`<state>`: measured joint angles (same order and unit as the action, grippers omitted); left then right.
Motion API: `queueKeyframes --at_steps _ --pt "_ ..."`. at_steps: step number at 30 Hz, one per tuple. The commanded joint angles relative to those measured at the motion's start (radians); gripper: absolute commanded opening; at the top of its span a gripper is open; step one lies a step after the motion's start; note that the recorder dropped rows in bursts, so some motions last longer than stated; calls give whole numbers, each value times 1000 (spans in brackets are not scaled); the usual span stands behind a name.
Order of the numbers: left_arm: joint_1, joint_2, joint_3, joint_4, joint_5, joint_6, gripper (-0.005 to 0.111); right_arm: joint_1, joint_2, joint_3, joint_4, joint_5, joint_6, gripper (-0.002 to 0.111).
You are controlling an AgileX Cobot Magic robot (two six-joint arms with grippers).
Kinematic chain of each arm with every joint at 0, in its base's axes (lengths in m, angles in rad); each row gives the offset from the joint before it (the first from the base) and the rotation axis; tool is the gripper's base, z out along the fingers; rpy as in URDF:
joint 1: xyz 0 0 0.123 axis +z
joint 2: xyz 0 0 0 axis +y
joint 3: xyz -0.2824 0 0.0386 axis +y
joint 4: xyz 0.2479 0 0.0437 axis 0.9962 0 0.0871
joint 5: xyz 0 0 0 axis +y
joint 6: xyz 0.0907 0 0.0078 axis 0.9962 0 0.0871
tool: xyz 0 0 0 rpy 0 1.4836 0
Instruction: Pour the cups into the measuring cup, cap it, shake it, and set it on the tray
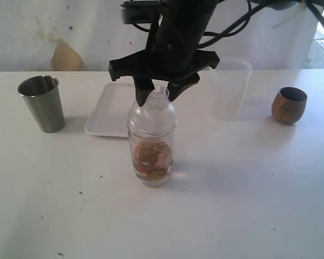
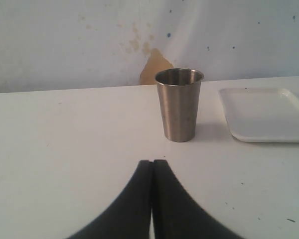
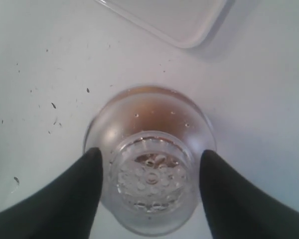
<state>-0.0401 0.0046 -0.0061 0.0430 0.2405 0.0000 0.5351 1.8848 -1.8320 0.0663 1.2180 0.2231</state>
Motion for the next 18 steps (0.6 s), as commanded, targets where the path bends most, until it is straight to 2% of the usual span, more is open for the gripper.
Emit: queueKeyframes --at_steps 1,12,16,18 --pt "0 -5 6 -6 -9 0 0 2 -10 5 -43 0 -20 64" --pt "0 -5 6 -6 -9 0 0 2 -23 -39 -45 -14 -48 66" --pt "0 -5 6 -6 -9 0 0 2 -47 -78 -45 -14 -48 62" --pt "0 -5 6 -6 -9 0 0 2 -62 -93 -45 -14 -48 56"
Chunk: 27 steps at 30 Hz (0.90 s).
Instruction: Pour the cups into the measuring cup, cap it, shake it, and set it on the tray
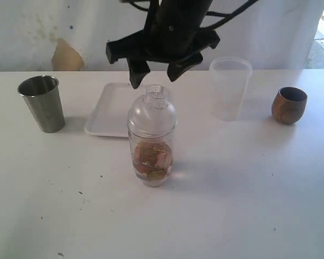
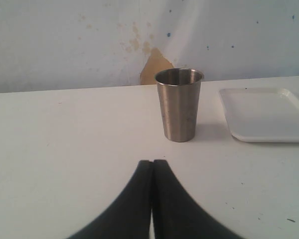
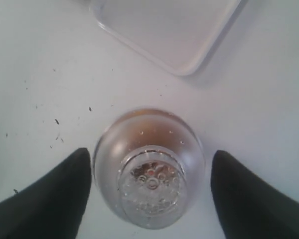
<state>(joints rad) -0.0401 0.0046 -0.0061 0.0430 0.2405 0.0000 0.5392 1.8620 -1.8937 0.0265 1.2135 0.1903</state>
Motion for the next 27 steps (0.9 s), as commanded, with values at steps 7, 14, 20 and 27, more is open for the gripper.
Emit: queueKeyframes --at_steps 7,14,20,27 --pt "0 -5 6 -6 -9 0 0 1 -57 -38 13 8 -45 0" --pt "0 -5 6 -6 -9 0 0 23 -8 -38 13 8 -56 0" --pt "0 -5 6 -6 -9 0 0 31 24 -38 -4 8 -56 0" --pt "0 -5 6 -6 -9 0 0 31 47 -38 -4 8 -56 0"
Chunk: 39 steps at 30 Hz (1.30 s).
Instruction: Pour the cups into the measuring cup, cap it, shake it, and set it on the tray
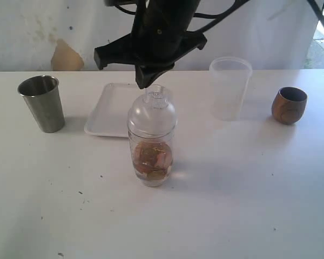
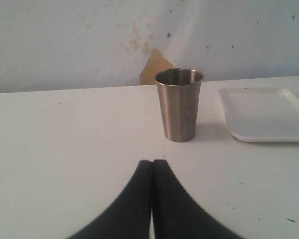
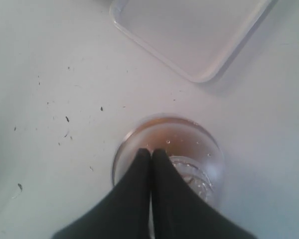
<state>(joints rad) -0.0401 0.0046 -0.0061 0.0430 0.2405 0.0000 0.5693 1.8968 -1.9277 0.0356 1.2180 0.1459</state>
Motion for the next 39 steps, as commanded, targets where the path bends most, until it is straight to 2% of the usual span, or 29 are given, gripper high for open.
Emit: queueKeyframes --at_steps 1,12,19,39 --pt "0 -5 6 -6 -9 0 0 1 12 -4 -13 3 -12 0" --pt "0 -5 6 -6 -9 0 0 1 -50 -4 -65 3 -12 0" --pt "0 -5 6 -6 -9 0 0 1 -38 45 -63 3 -7 0" --pt "0 -5 6 -6 -9 0 0 19 -19 45 -63 3 14 0"
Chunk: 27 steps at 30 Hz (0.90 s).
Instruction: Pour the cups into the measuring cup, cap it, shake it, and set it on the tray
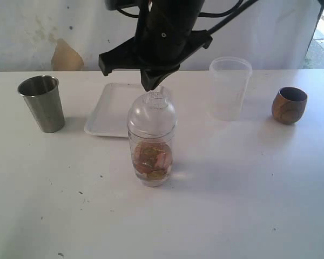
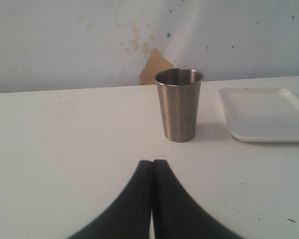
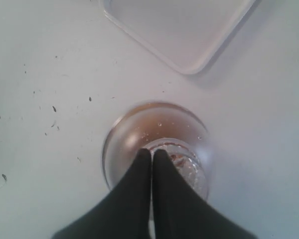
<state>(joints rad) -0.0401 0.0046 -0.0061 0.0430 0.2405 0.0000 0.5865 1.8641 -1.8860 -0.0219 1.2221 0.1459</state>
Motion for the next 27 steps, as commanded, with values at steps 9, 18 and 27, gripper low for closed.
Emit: queueKeyframes --at_steps 9,18,27 --pt "0 -5 6 -6 -9 0 0 21 37 4 -6 -1 14 0" --pt "0 -5 6 -6 -9 0 0 23 41 4 -25 -1 14 0" --pt "0 -5 6 -6 -9 0 0 23 88 4 -19 -1 14 0"
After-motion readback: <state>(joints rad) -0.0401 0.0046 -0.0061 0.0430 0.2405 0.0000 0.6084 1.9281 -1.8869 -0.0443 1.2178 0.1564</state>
